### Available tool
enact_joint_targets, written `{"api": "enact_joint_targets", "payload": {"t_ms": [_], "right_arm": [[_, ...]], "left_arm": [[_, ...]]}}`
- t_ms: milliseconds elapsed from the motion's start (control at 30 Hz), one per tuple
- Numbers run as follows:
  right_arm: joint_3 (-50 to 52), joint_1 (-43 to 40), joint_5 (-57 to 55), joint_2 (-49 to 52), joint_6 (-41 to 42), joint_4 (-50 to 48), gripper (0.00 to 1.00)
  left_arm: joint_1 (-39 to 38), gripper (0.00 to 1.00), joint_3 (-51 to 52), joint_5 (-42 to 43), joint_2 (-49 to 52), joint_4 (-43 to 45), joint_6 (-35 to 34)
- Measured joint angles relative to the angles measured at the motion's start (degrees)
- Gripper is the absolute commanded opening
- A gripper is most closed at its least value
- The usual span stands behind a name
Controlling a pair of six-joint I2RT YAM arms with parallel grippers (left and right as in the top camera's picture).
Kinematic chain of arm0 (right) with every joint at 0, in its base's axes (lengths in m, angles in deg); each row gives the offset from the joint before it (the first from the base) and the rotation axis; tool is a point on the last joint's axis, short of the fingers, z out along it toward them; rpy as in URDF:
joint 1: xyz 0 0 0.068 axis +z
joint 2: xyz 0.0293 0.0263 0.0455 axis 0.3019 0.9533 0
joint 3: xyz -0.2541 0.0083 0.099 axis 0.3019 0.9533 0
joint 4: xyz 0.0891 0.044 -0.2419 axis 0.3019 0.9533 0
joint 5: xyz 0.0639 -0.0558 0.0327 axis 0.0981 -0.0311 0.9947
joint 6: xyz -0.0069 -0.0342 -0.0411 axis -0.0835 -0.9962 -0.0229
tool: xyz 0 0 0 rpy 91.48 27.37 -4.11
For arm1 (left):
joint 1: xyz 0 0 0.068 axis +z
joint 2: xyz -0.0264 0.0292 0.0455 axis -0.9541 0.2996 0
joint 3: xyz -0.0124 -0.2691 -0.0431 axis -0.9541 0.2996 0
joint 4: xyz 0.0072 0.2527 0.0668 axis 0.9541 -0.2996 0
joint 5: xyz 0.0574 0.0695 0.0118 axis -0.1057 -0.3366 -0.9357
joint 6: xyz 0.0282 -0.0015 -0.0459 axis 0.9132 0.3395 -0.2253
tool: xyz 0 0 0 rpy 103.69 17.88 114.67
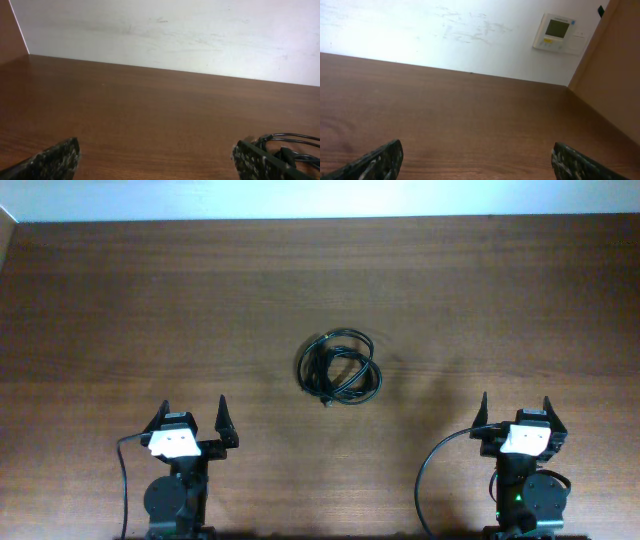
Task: Untangle cables
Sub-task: 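Raise both arms from rest toward the black cable bundle, then reach the left gripper down onto the cable bundle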
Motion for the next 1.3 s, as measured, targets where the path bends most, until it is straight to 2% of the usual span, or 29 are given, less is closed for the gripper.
{"api": "enact_joint_targets", "payload": {"t_ms": [33,100,167,567,600,633,733,767,800,867,933,1000,1033,1067,1133,1233,1267,1300], "right_arm": [[0.00,0.00,0.00,0.00,0.04,0.00,0.93],[0.00,0.00,0.00,0.00,0.02,0.00,0.94],[0.00,0.00,0.00,0.00,0.04,0.00,0.94],[0.00,0.00,0.00,0.00,0.07,0.00,0.94],[0.00,0.00,0.63,0.00,1.25,0.04,0.93],[0.00,0.00,3.02,0.02,6.40,0.44,0.94],[0.00,0.00,11.08,5.49,31.69,0.85,0.94],[0.00,0.00,11.80,6.82,34.42,0.85,0.95],[0.00,0.00,14.23,9.88,35.74,0.59,1.00],[0.02,0.00,17.57,13.14,34.67,-0.52,1.00],[-0.02,0.00,20.46,17.38,33.64,-1.07,1.00],[-2.62,0.00,21.09,22.14,31.69,2.16,1.00],[-6.47,0.00,21.44,26.45,29.79,4.94,1.00],[-13.38,0.00,21.53,30.62,27.65,13.18,1.00],[-34.45,-0.04,21.99,40.70,22.01,26.49,1.00],[-55.78,-0.02,21.90,52.89,16.94,50.84,1.00],[-61.46,-0.09,22.10,56.85,15.96,52.89,0.99],[-63.25,-0.09,23.45,58.12,15.58,53.27,0.99]], "left_arm": [[0.00,0.99,0.02,0.02,0.00,0.00,0.00],[0.26,0.99,0.02,-6.62,0.00,0.79,0.00],[0.26,0.99,0.02,-8.98,0.00,0.87,0.02],[0.26,0.99,0.02,-10.45,0.00,1.03,0.00],[0.26,0.99,0.02,-10.45,0.00,1.03,0.02],[0.26,0.99,0.00,-10.47,0.00,1.03,0.00],[0.26,0.99,0.00,-10.67,0.00,1.05,0.02],[0.26,0.99,0.00,-10.64,0.00,1.05,0.00],[0.26,0.99,0.02,-10.64,0.00,1.07,0.00],[0.26,0.99,0.00,-10.12,0.00,1.05,0.00],[0.35,0.99,0.00,-3.67,0.00,1.29,0.74],[0.35,0.99,-2.97,1.57,1.79,-5.55,0.83],[0.35,0.98,-9.55,5.40,7.13,-12.02,0.85],[0.35,0.98,-12.94,6.58,9.70,-16.06,0.85],[0.37,0.99,-32.13,11.39,29.51,-22.88,0.83],[0.39,0.99,-63.47,18.64,53.70,-48.70,2.62],[0.35,0.99,-74.10,21.68,61.68,-52.52,3.23],[0.35,0.99,-78.90,24.37,65.16,-56.96,3.50]]}}
